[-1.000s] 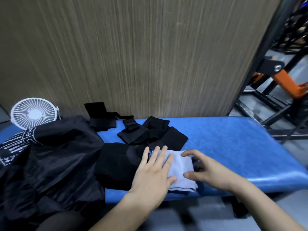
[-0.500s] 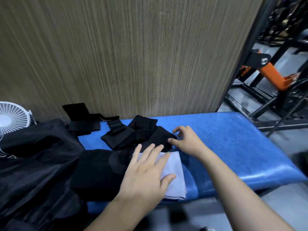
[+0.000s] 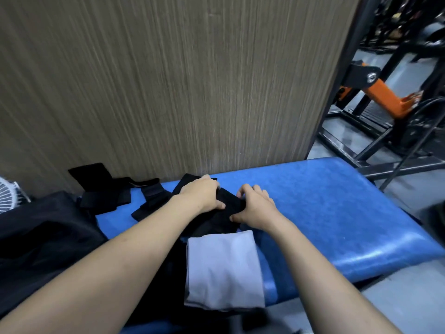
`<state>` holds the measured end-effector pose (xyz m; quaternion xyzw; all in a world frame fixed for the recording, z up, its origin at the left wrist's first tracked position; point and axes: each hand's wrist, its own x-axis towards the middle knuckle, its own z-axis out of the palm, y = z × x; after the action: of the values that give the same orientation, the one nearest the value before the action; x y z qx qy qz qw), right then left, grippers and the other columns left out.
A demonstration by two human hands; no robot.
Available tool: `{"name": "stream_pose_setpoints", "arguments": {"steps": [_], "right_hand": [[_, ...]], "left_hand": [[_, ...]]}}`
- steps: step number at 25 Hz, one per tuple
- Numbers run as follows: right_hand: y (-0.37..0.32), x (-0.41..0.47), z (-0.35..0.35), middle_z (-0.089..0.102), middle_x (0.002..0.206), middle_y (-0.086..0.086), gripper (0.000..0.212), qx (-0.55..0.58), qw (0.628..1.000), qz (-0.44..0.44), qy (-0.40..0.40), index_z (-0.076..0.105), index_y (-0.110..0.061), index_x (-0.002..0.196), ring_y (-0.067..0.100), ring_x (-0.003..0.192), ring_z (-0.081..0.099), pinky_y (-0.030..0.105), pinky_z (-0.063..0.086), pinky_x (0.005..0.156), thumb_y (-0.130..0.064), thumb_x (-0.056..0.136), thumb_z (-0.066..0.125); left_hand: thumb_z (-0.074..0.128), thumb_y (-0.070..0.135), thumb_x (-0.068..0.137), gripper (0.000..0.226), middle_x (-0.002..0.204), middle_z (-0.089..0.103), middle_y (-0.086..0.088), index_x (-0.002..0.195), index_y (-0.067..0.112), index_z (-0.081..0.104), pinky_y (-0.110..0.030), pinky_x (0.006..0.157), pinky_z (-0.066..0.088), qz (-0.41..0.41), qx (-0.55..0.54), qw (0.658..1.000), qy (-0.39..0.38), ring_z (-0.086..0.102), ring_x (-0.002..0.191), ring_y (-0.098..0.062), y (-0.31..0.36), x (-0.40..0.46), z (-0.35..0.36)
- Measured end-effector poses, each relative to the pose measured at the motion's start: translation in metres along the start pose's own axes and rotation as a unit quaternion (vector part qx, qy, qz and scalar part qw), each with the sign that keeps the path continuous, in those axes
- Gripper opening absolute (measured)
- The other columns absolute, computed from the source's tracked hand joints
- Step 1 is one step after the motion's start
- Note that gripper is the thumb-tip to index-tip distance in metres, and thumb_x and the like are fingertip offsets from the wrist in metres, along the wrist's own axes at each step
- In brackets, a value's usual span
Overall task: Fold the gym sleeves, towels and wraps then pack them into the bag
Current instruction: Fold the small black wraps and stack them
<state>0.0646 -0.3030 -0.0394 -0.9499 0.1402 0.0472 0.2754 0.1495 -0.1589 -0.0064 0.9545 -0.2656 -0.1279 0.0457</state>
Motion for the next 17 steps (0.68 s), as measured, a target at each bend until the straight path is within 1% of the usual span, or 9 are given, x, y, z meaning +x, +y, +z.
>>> {"name": "stream_pose_setpoints", "arguments": {"steps": [2,4,5,6,8,10,12,15,17], "right_hand": [[0.002,0.001,0.0,0.054,0.095,-0.004,0.035,0.068,0.998,-0.008,0.005,0.045,-0.023,0.095,0.022,0.095,0.048,0.033,0.04,0.077,-0.018,0.073,0.071],[0.005,0.002,-0.003,0.057,0.083,-0.004,0.03,0.164,0.986,-0.014,0.026,0.046,-0.021,0.092,0.02,0.082,0.051,0.032,0.041,0.068,-0.006,0.075,0.065],[0.005,0.002,-0.005,0.057,0.079,-0.004,0.031,0.211,0.976,-0.015,0.042,0.047,-0.021,0.093,0.018,0.077,0.052,0.033,0.043,0.067,-0.002,0.076,0.064],[0.005,0.002,-0.008,0.057,0.077,-0.003,0.033,0.254,0.965,-0.015,0.058,0.049,-0.021,0.096,0.017,0.072,0.053,0.033,0.045,0.067,0.0,0.077,0.065],[0.004,0.001,-0.015,0.055,0.075,0.0,0.035,0.34,0.937,-0.013,0.085,0.052,-0.019,0.103,0.015,0.064,0.052,0.031,0.046,0.062,0.001,0.08,0.068],[0.004,-0.004,-0.022,0.055,0.077,0.003,0.034,0.424,0.9,-0.01,0.098,0.053,-0.014,0.11,0.014,0.063,0.054,0.026,0.046,0.056,-0.002,0.083,0.07],[0.007,-0.01,-0.028,0.064,0.084,0.005,0.034,0.486,0.869,-0.004,0.088,0.054,-0.013,0.114,0.015,0.072,0.061,0.026,0.045,0.061,-0.01,0.086,0.072],[0.011,-0.017,-0.034,0.066,0.086,0.001,0.033,0.528,0.846,-0.014,0.064,0.055,-0.016,0.118,0.018,0.088,0.071,0.032,0.047,0.072,-0.017,0.089,0.071],[0.013,-0.02,-0.038,0.065,0.087,0.003,0.036,0.541,0.838,-0.023,0.061,0.055,-0.017,0.122,0.018,0.095,0.073,0.032,0.048,0.076,-0.021,0.09,0.071]], "left_hand": [[0.075,0.044,0.082,0.043,0.115,0.05,0.001,0.113,0.02,0.059,-0.038,0.084,0.049,0.017,-0.001,1.0,0.005,0.057,0.102,-0.021,0.0,0.006,0.003],[0.078,0.039,0.079,0.033,0.103,0.056,0.001,0.095,0.016,0.059,-0.036,0.08,0.047,0.028,-0.044,0.998,0.026,0.058,0.093,-0.021,-0.001,0.01,0.002],[0.079,0.036,0.078,0.031,0.096,0.061,0.002,0.09,0.015,0.06,-0.036,0.078,0.047,0.032,-0.07,0.996,0.036,0.059,0.089,-0.021,-0.001,0.012,-0.001],[0.08,0.033,0.077,0.028,0.089,0.064,0.002,0.086,0.015,0.061,-0.035,0.077,0.047,0.037,-0.093,0.994,0.046,0.06,0.085,-0.02,-0.002,0.014,-0.006],[0.082,0.026,0.076,0.022,0.074,0.062,0.004,0.079,0.019,0.061,-0.032,0.071,0.045,0.054,-0.143,0.986,0.065,0.058,0.074,-0.018,-0.002,0.015,-0.019],[0.083,0.02,0.077,0.024,0.065,0.057,0.005,0.073,0.022,0.059,-0.03,0.063,0.041,0.063,-0.215,0.971,0.088,0.054,0.064,-0.016,-0.001,0.015,-0.032],[0.08,0.015,0.081,0.024,0.06,0.058,0.007,0.074,0.021,0.059,-0.025,0.057,0.042,0.047,-0.31,0.943,0.109,0.054,0.056,-0.01,0.001,0.01,-0.046],[0.075,0.009,0.085,0.017,0.064,0.066,0.001,0.08,0.014,0.059,-0.024,0.06,0.048,0.027,-0.486,0.864,0.129,0.063,0.059,-0.011,0.005,-0.001,-0.063],[0.072,0.008,0.088,0.014,0.064,0.066,0.003,0.085,0.011,0.059,-0.016,0.052,0.047,0.025,-0.531,0.832,0.157,0.061,0.052,-0.002,0.013,-0.011,-0.072]]}}
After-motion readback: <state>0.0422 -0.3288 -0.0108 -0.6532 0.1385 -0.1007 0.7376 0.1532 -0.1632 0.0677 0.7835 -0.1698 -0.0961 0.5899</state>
